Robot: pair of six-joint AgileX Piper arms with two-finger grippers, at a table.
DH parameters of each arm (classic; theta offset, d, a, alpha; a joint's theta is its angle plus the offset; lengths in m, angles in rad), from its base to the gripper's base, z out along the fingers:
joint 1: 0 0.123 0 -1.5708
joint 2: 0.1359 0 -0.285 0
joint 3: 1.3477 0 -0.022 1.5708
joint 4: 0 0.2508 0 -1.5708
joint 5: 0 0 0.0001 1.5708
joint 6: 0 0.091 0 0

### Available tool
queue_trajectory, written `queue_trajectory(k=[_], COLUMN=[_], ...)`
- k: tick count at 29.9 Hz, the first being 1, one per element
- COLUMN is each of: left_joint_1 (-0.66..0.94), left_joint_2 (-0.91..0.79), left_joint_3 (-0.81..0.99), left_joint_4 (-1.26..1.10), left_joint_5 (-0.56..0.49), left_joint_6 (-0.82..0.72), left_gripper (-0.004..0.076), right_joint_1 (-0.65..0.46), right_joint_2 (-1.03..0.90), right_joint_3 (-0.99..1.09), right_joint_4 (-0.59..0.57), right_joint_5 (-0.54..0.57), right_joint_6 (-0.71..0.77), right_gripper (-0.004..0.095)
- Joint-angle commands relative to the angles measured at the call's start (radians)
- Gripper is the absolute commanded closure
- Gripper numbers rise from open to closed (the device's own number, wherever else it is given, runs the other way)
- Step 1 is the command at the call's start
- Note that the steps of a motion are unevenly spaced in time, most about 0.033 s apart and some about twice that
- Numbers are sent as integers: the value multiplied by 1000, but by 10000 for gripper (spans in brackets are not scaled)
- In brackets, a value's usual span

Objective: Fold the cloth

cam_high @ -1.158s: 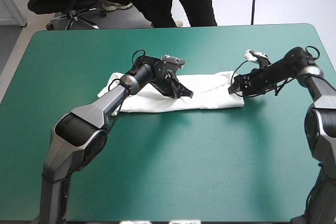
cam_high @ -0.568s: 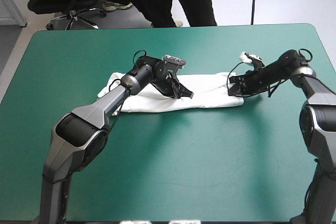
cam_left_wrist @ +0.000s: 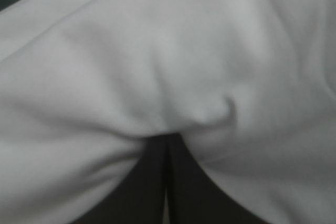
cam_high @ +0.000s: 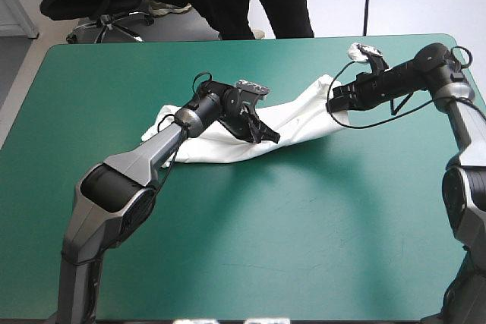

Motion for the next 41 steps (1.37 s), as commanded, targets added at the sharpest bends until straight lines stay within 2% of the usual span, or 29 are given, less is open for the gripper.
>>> queue_trajectory(k=[1, 8, 10, 13, 16, 19, 24, 29, 36, 38, 41], left_joint_1=[-14, -12, -12, -5, 8, 28, 57, 57, 57, 57, 57], left_joint_2=[-43, -43, -54, -100, -175, -289, -524, -721, -892, -914, -923], left_joint_3=[-11, -17, -43, -93, -132, -142, -142, -142, -137, -138, -138], left_joint_4=[-41, -26, 15, 113, 211, 265, 291, 377, 408, 422, 439], left_joint_5=[65, 65, 105, 224, 347, 384, 384, 384, 384, 384, 384], left_joint_6=[-10, -10, -10, -14, -51, -66, -82, -110, -143, -148, -164], left_gripper=[741, 741, 741, 741, 741, 741, 741, 741, 741, 741, 741], right_joint_1=[-2, 0, 0, 0, 2, 25, 144, 295, 468, 501, 549], right_joint_2=[-84, -91, -91, -91, -91, -91, -91, -66, 97, 154, 238], right_joint_3=[-33, -37, -37, -37, -41, -61, -118, -191, -353, -409, -510], right_joint_4=[52, 54, 54, 60, 117, 165, 187, 185, 204, 240, 314], right_joint_5=[28, 28, 28, 28, 28, 28, 13, -76, -135, -126, -100], right_joint_6=[-9, -9, -9, -9, -9, -9, 1, 22, 67, 64, 35], right_gripper=[921, 921, 921, 921, 921, 921, 921, 921, 917, 873, 725])
